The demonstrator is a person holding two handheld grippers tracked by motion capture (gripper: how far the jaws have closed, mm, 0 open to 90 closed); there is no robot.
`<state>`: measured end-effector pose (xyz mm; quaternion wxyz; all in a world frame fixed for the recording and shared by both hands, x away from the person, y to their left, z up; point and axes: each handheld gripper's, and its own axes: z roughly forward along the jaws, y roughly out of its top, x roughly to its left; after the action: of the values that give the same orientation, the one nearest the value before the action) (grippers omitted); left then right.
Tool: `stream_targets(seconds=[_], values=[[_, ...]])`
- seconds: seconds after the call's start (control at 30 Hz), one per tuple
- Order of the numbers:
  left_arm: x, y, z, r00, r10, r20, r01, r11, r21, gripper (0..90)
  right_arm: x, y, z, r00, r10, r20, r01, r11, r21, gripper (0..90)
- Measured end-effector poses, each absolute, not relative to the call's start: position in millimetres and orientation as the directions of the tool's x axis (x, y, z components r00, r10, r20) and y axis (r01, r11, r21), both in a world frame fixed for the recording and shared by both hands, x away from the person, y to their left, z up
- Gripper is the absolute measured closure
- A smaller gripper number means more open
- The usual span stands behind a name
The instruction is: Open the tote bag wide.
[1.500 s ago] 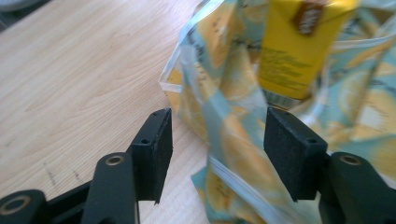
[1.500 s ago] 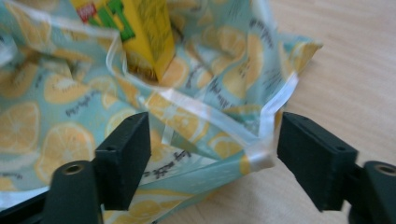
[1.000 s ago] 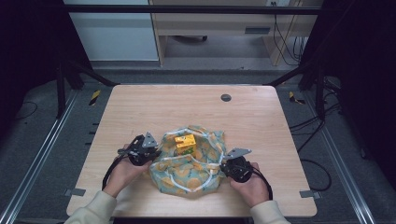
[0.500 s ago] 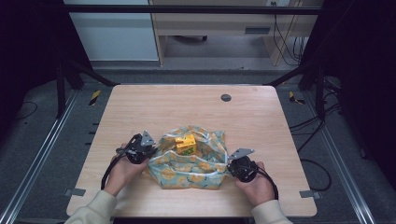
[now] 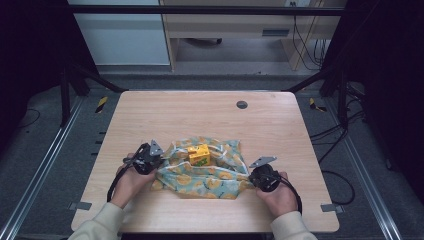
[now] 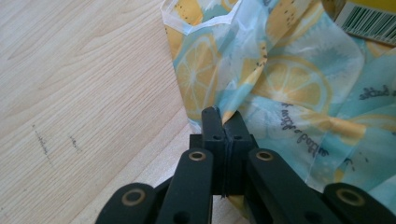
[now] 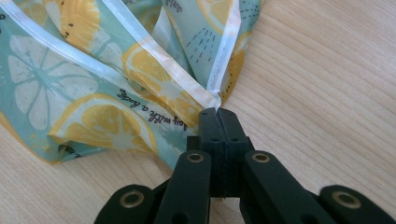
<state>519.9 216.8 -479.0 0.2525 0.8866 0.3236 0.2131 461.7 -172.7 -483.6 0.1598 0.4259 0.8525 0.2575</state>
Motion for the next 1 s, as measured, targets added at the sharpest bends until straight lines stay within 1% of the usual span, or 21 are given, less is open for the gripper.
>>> stream_targets(seconds=[0.5, 0.67, 0.77, 0.83, 0.87, 0.9, 0.97, 1.0], values=[[522.2, 219.7, -481.4, 0.697, 0.686, 0.209, 0.478, -0.662, 0.578, 89.9, 465.4, -176.2, -484.4, -0.572, 0.817, -0.071, 0.648, 0.504, 0.572, 90.0], [521.4, 218.3, -482.1, 0.699, 0.676, 0.232, 0.469, -0.679, 0.564, 89.9, 465.4, -176.4, -483.5, -0.569, 0.818, -0.079, 0.649, 0.506, 0.568, 90.0], [521.1, 217.9, -482.8, 0.699, 0.678, 0.226, 0.473, -0.676, 0.565, 89.8, 466.0, -177.0, -484.4, -0.567, 0.82, -0.082, 0.646, 0.504, 0.573, 90.0], [520.0, 218.6, -481.7, 0.696, 0.682, 0.225, 0.471, -0.67, 0.574, 89.1, 465.8, -177.5, -484.9, -0.563, 0.823, -0.075, 0.648, 0.496, 0.578, 90.0], [518.7, 219.3, -479.8, 0.689, 0.683, 0.241, 0.465, -0.672, 0.576, 86.0, 465.6, -178.3, -485.4, -0.566, 0.821, -0.071, 0.64, 0.492, 0.59, 89.8], [516.9, 220.0, -478.0, 0.679, 0.688, 0.256, 0.455, -0.667, 0.59, 79.5, 464.5, -178.6, -485.2, -0.571, 0.818, -0.069, 0.632, 0.491, 0.599, 84.7], [512.4, 222.5, -471.7, 0.668, 0.697, 0.261, 0.434, -0.65, 0.624, 67.7, 461.6, -179.4, -482.5, -0.559, 0.826, -0.073, 0.617, 0.474, 0.628, 66.7], [510.2, 224.4, -467.2, 0.662, 0.701, 0.265, 0.423, -0.641, 0.641, 63.1, 459.3, -180.0, -478.9, -0.554, 0.829, -0.079, 0.603, 0.465, 0.647, 61.2]])
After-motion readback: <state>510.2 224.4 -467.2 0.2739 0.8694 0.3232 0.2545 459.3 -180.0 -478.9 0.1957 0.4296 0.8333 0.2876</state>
